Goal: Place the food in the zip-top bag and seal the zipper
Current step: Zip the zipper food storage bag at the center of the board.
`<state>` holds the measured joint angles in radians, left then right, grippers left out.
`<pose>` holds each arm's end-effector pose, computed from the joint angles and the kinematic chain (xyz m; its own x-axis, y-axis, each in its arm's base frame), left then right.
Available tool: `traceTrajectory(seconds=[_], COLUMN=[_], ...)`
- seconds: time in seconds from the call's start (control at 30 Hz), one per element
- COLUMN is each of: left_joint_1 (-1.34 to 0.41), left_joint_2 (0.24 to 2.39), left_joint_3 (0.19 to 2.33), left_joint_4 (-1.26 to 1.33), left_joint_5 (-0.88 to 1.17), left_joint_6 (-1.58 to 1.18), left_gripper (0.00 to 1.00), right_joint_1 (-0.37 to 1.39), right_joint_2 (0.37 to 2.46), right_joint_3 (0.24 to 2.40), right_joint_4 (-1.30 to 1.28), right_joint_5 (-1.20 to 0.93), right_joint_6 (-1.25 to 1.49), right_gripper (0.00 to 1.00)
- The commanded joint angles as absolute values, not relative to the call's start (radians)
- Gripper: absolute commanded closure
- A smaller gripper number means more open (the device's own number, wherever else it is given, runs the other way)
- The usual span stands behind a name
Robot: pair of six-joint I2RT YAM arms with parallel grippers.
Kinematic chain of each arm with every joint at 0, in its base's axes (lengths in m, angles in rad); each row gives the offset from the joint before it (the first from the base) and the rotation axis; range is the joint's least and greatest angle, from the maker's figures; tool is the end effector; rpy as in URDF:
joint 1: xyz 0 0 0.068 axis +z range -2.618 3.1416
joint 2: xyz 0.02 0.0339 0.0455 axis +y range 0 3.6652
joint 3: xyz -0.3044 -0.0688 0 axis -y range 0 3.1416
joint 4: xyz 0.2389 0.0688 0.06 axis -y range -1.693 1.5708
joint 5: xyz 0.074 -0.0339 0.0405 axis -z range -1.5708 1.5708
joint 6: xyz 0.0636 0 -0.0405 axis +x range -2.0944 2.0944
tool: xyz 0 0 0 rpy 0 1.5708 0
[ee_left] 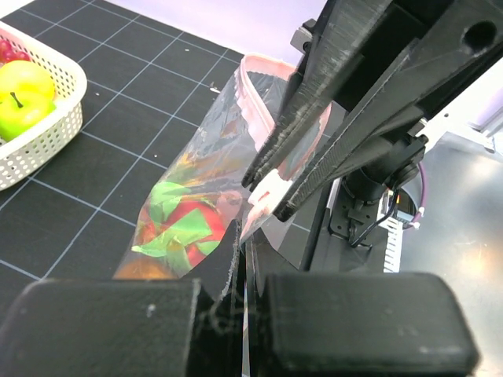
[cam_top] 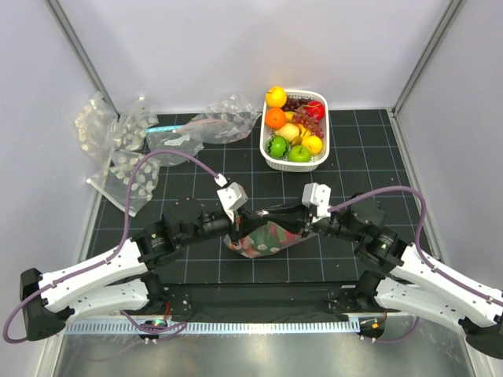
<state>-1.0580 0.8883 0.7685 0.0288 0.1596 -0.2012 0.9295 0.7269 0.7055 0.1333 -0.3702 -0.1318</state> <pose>0.0935 -0.1867 0.3683 -0.2311 0.0084 -0.9729 0.9101 0.3553 -0.2132 0.0803 0.1461 0.3855 0.1927 0.0533 -0.9798 -0.9450 0.2790 -0.1706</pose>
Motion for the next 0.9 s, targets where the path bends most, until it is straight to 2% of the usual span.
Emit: traceTrajectory(seconds=[0.0, 0.07, 0.1, 0.3, 0.87], left_joint_1=[-1.055, -1.055, -1.055, -1.055, -1.003], left_joint_2=[0.873, 0.868, 0.864, 0.859, 0.789], left_joint_3=[0.818, 0.815, 0.813, 0.816, 0.761], left_joint_4=[0.089, 0.087, 0.086, 0.064, 0.094], left_joint_5=[0.173, 0.123, 0.094, -0.075, -0.173], left_joint_6=[-0.192, -0.195, -0.207, -0.235, -0.302], left_gripper=[1.00, 1.00, 1.00, 1.00, 1.00], right_joint_1=[0.930, 0.930, 0.930, 0.931, 0.930], right_joint_2=[0.730, 0.733, 0.733, 0.741, 0.738], right_joint_3=[0.756, 0.758, 0.759, 0.758, 0.762], right_joint_4=[0.146, 0.144, 0.146, 0.146, 0.127], right_joint_5=[-0.397, -0.381, -0.374, -0.348, -0.147], right_joint_6=[-0.129, -0.126, -0.123, -0.118, -0.089], right_gripper=[0.86, 0.98, 0.99, 0.99, 0.99])
